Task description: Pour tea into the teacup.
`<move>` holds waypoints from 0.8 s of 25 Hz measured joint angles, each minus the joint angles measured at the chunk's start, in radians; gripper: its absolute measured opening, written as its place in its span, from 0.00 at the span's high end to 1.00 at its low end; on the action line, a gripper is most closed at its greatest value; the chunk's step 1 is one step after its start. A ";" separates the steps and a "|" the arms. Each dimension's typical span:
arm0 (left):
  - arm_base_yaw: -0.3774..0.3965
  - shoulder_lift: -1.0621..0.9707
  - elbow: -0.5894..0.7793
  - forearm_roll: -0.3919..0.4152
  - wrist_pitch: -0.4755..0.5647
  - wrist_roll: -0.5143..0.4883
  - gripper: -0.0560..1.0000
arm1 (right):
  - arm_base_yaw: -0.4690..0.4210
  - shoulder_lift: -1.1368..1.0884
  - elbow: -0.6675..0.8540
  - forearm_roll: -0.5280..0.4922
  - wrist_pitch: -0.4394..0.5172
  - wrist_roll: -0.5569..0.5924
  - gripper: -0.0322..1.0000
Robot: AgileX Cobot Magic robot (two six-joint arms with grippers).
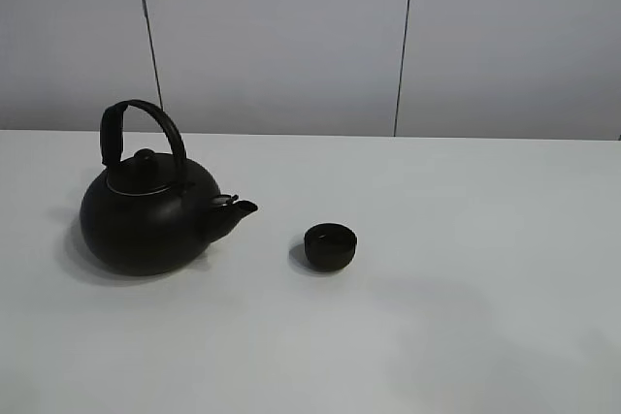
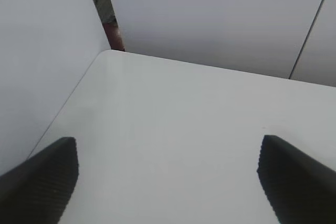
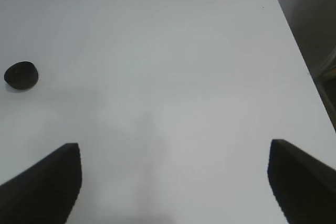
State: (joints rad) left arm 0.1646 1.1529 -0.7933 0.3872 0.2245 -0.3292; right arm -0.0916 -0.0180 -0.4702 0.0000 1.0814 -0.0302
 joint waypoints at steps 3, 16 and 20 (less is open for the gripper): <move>-0.004 -0.086 0.000 -0.076 0.107 0.002 0.31 | 0.000 0.000 0.000 0.000 0.000 0.000 0.33; -0.218 -0.820 0.091 -0.182 0.657 0.202 0.31 | 0.000 0.000 0.000 0.000 0.000 0.000 0.33; -0.226 -1.052 0.203 -0.241 0.771 0.202 0.31 | 0.000 0.000 0.000 0.000 0.000 0.000 0.33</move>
State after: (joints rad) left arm -0.0609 0.1007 -0.5907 0.1461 0.9960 -0.1273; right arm -0.0916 -0.0180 -0.4702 0.0000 1.0812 -0.0302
